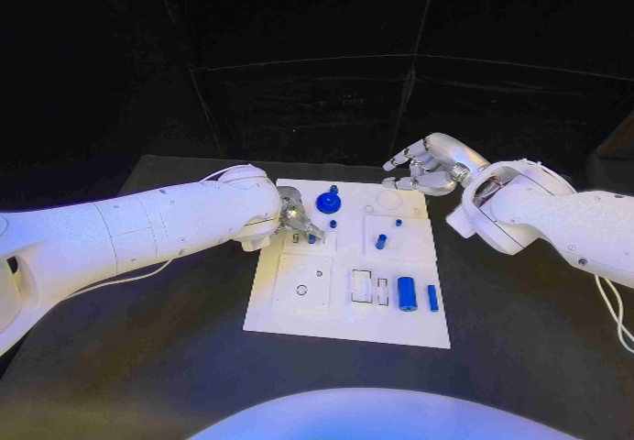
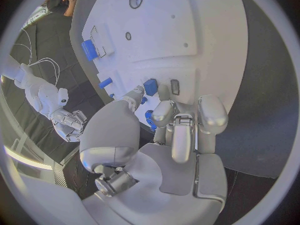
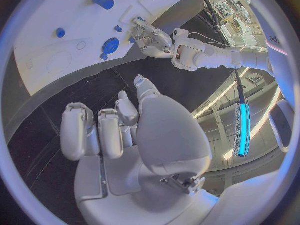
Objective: Assemble the parts on the task board
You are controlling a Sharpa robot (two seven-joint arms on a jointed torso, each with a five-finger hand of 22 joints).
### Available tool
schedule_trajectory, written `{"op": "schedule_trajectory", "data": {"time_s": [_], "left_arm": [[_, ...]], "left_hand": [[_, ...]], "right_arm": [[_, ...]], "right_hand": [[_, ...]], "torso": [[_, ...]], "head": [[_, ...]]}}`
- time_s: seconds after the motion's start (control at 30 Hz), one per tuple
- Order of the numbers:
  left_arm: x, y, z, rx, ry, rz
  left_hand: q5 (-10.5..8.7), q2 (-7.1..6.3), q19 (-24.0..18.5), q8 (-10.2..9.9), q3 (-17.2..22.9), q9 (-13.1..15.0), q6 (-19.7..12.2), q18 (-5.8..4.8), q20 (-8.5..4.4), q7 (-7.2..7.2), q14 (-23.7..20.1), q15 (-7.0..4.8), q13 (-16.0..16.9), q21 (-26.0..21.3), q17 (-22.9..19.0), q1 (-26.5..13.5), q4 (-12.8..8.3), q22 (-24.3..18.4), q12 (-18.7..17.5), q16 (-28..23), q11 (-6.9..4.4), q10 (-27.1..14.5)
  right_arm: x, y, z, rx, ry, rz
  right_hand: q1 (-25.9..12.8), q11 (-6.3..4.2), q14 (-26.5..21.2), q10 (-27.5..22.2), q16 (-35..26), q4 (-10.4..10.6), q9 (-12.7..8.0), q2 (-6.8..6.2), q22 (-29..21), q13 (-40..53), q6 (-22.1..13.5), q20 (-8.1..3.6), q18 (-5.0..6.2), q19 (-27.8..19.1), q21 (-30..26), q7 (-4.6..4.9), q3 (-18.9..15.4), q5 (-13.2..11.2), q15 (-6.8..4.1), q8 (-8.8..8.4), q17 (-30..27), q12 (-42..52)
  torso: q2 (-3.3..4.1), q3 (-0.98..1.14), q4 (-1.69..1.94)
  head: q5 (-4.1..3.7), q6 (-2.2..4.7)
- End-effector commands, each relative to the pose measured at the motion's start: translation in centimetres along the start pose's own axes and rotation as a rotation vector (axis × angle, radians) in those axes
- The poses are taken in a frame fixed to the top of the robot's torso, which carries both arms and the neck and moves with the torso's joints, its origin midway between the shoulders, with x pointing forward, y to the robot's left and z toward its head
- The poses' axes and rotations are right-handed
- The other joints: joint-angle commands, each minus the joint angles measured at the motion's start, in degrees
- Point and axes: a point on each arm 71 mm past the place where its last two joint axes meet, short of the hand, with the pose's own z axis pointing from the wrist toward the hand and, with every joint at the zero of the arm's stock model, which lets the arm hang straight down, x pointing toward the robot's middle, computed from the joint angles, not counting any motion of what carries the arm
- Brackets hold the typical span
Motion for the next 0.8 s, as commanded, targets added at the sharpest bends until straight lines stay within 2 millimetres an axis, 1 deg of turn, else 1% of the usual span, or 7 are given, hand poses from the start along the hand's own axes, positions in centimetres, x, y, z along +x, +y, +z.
{"op": "schedule_trajectory", "data": {"time_s": [0.03, 0.2, 0.33, 0.47, 0.6, 0.67, 0.8], "left_arm": [[-0.3, 0.2, 0.0, -0.008, -0.017, -0.023], [-0.8, 0.5, -0.3, 0.004, -0.035, -0.054], [-2.0, 0.2, -0.9, 0.034, -0.056, -0.101], [-3.8, -0.1, -1.7, 0.051, -0.065, -0.115], [-5.6, 0.3, -2.2, 0.035, -0.075, -0.117], [-6.3, 0.6, -2.2, 0.022, -0.078, -0.116], [-7.8, 1.4, -1.8, -0.009, -0.072, -0.109]], "left_hand": [[-0.21, -0.15, 0.2, 0.2, -1.8, 0.1, 0.1, -0.64, -0.1, -0.21, 6.1, -0.44, 0.0, 0.0, 15.1, -0.8, 1.0, -0.1, 0.1, 0.2, -0.22, 0.0], [-0.22, -0.07, -0.1, 0.3, -7.1, 0.5, -0.5, -0.59, -0.31, -0.31, 6.1, -0.68, -0.3, -0.4, 15.1, 0.1, 3.7, -0.6, -0.1, 0.2, -0.24, -0.3], [-0.23, 1.08, -0.6, 0.2, -13.8, 0.9, -1.5, -0.38, -0.3, 0.03, 6.1, -0.42, -0.8, -1.2, 15.1, 2.2, 7.7, -1.5, -0.5, 0.2, -0.11, -0.9], [-0.22, 2.04, -1.3, -0.6, -16.5, 0.6, -2.7, -0.17, -0.11, 0.49, 5.9, -0.18, -1.8, -2.1, 14.4, 2.9, 7.7, -2.7, -1.3, -0.2, 0.29, -1.7], [-0.19, 4.12, -1.5, -2.1, -16.7, -0.2, -4.5, -0.13, 0.35, 1.32, 5.7, 0.39, -3.0, -2.5, 13.6, 6.4, 7.2, -3.0, -2.3, -0.5, 1.03, -2.8], [-0.18, 4.52, -1.5, -2.3, -16.7, -0.4, -4.6, -0.14, 0.46, 1.47, 5.7, 0.52, -3.0, -2.5, 13.6, 7.1, 7.1, -3.0, -2.2, -0.6, 1.15, -2.9], [-0.14, 5.67, -1.7, -4.0, -16.7, -1.8, -5.7, -0.04, 1.01, 2.25, 5.6, 1.07, -3.6, -2.9, 13.2, 10.3, 6.2, -3.4, -2.6, -0.8, 1.79, -3.5]], "right_arm": [[0.0, 0.1, 0.0, -0.002, 0.005, 0.001], [-0.1, 0.0, 0.0, 0.0, 0.004, 0.0], [-0.1, -0.1, 0.1, 0.002, 0.001, -0.001], [-0.2, -0.2, 0.1, 0.005, 0.0, -0.002], [-0.2, -0.3, 0.1, 0.006, -0.001, -0.003], [-0.2, -0.3, 0.1, 0.007, -0.001, -0.003], [-0.3, -0.3, 0.1, 0.008, -0.001, -0.003]], "right_hand": [[0.0, 0.07, 3.0, -0.4, -0.2, -0.2, -0.1, 0.3, -0.1, -0.1, 0.2, -0.08, 1.06, -0.5, -0.2, 0.12, -0.1, 0.2, -0.41, 0.26, 2.6, -0.4], [0.0, 0.07, 3.0, -0.4, -0.2, -0.2, -0.1, 0.3, -0.1, -0.1, 0.2, -0.08, 1.06, -0.5, -0.2, 0.12, -0.1, 0.2, -0.41, 0.26, 2.6, -0.4], [-0.1, 0.08, 2.9, -0.5, -0.3, -0.2, -0.1, 0.28, -0.2, -0.1, 0.1, -0.08, 1.09, -0.5, -0.3, 0.13, -0.2, 0.1, -0.4, 0.25, 2.6, -0.5], [-0.1, 0.08, 2.9, -0.5, -0.3, -0.2, -0.1, 0.28, -0.2, -0.1, 0.1, -0.08, 1.09, -0.5, -0.3, 0.13, -0.2, 0.1, -0.4, 0.25, 2.6, -0.5], [-0.1, 0.08, 2.9, -0.5, -0.3, -0.2, -0.1, 0.28, -0.2, -0.1, 0.1, -0.08, 1.09, -0.5, -0.3, 0.13, -0.2, 0.1, -0.4, 0.25, 2.6, -0.5], [-0.1, 0.08, 2.9, -0.5, -0.3, -0.2, -0.1, 0.28, -0.2, -0.1, 0.1, -0.08, 1.09, -0.5, -0.3, 0.13, -0.2, 0.1, -0.4, 0.25, 2.6, -0.5], [-0.1, 0.09, 3.0, -0.4, -0.2, -0.2, -0.1, 0.28, -0.2, -0.1, 0.1, -0.08, 1.08, -0.5, -0.3, 0.13, -0.2, 0.0, -0.4, 0.24, 2.6, -0.4]], "torso": [[0.01, -0.04, 0.02], [-0.02, -0.04, 0.06], [-0.08, 0.0, 0.1], [-0.03, -0.04, 0.06], [0.07, 0.09, 0.0], [0.05, 0.13, 0.02], [0.03, 0.02, 0.04]], "head": [[-0.06, 0.08], [-0.17, 0.21], [-0.15, 0.43], [-0.07, 0.57], [0.1, 0.93], [0.05, 0.99], [0.02, 1.0]]}}
